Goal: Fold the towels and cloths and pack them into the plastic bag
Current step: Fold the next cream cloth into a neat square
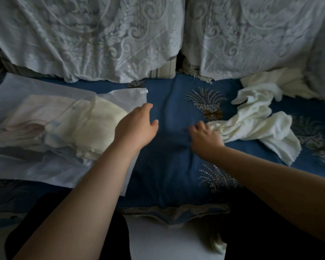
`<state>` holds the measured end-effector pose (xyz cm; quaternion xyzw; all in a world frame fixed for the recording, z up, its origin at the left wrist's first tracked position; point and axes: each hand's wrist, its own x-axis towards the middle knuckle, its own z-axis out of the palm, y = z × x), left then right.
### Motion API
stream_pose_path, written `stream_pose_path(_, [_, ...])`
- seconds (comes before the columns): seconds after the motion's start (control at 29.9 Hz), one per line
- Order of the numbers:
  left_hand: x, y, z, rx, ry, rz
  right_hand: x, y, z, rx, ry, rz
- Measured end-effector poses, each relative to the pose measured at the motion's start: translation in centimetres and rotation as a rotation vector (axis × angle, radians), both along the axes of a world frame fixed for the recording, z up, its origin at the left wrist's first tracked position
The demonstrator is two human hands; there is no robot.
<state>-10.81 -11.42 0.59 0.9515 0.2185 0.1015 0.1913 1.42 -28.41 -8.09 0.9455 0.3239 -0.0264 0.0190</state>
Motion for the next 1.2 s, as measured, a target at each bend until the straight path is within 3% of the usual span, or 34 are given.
stream_pose_path(0.07, [1.2, -1.2, -0.1, -0.036, -0.024, -0.030, 2.0, -2.1, 0.2, -0.168, -0.035, -0.147])
stream_pose_path(0.13, [2.2, -2.1, -0.3, -0.065, -0.028, -0.054, 3.4, -3.4, 0.6, -0.182, 0.043, -0.243])
stream_pose_path(0.27, [3.2, -4.0, -1.2, -0.088, 0.006, -0.126, 2.4, -4.3, 2.4, 0.175, 0.046, -0.182])
stream_pose_path(0.37, [3.5, -5.1, -1.8, -0.154, 0.128, -0.298, -1.5, -4.5, 4.1, 0.470, 0.146, 0.021])
stream_pose_path(0.4, [3.6, -5.4, -1.8, -0.226, 0.166, -0.372, -2.7, -4.6, 4.7, 0.604, 0.223, 0.051])
stream_pose_path(0.5, [3.4, -6.9, -1.0, -0.732, 0.137, -0.463, -4.5, -6.4, 5.8, 1.047, 0.456, -0.092])
stream_pose_path(0.6, [3.0, -7.6, -0.1, -1.078, 0.027, -0.402, -3.8, -8.5, 6.4, 1.132, 0.668, -0.278])
stream_pose_path(0.67, [3.0, -7.7, 0.1, -1.174, -0.019, -0.349, -3.4, -9.3, 6.6, 1.245, 0.977, -0.359])
stream_pose_path(0.77, [2.8, -8.2, 0.0, -1.067, -0.036, -0.342, -3.4, -9.6, 6.9, 1.390, 1.093, -0.372])
stream_pose_path(0.94, [2.1, -9.5, 0.2, -0.861, -0.066, -0.488, -4.7, -9.1, 8.0, 1.235, 1.067, -0.197])
stream_pose_path(1.07, [1.5, -9.3, 0.8, -0.878, -0.032, -0.555, -4.2, -9.3, 9.4, 1.433, 1.222, -0.311])
stream_pose_path(1.14, [0.8, -8.8, 1.2, -0.826, 0.139, -0.555, -3.7, -9.7, 10.6, 1.471, 1.202, -0.351])
stream_pose_path(1.2, [-0.1, -8.1, 1.5, -0.574, 0.429, -0.599, -3.2, -10.2, 12.0, 1.490, 1.118, -0.411])
